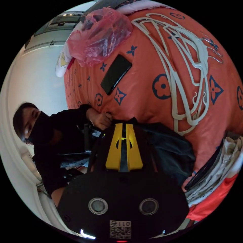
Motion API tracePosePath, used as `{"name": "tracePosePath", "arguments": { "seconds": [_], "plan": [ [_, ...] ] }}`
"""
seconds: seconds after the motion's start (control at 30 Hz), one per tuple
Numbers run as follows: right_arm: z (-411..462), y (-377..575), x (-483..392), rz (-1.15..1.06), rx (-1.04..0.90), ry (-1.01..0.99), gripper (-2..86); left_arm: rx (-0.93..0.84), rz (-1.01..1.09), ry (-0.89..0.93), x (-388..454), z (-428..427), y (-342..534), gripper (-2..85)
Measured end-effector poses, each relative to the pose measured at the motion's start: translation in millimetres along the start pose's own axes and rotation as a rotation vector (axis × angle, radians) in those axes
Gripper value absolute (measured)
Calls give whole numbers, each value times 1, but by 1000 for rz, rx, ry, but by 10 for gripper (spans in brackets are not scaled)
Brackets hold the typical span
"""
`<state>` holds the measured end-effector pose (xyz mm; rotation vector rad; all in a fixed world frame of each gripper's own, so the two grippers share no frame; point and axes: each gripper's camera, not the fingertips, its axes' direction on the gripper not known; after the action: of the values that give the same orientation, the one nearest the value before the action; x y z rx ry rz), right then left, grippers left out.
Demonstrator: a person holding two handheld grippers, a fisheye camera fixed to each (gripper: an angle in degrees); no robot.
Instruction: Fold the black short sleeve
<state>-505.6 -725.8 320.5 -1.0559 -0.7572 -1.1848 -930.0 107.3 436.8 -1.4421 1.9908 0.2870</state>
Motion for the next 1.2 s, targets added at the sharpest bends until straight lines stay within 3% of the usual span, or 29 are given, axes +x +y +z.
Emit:
{"name": "tracePosePath", "arguments": {
  "seconds": [0.1,0.2,0.37,0.47,0.6,0.77,0.83,1.0,1.13,1.2],
  "plan": [
    [5,-6,-29,-12,-31,161,18,4,-16,6,-12,-3,1,1],
    [11,-16,-69,4,-108,509,18,17,-64,-6,-30,-10,4,1],
    [73,-27,-143,-116,-302,1340,17,21,-302,-148,-90,-30,24,2],
    [124,-29,-156,-221,-288,1642,18,-42,-386,-151,-133,-40,41,2],
    [130,-42,-152,-96,-108,1505,19,-113,-433,-15,-182,-40,65,3],
    [32,-15,-164,158,424,981,16,-26,-558,154,-250,-67,98,5],
    [8,3,-161,183,508,839,15,-15,-591,194,-273,-77,110,4],
    [34,28,-138,214,384,726,12,-30,-688,-9,-330,-138,151,2],
    [75,27,-115,268,303,745,9,257,-775,128,-373,-183,181,2],
    [89,20,-102,295,280,711,7,305,-761,233,-388,-184,184,2]
  ]
}}
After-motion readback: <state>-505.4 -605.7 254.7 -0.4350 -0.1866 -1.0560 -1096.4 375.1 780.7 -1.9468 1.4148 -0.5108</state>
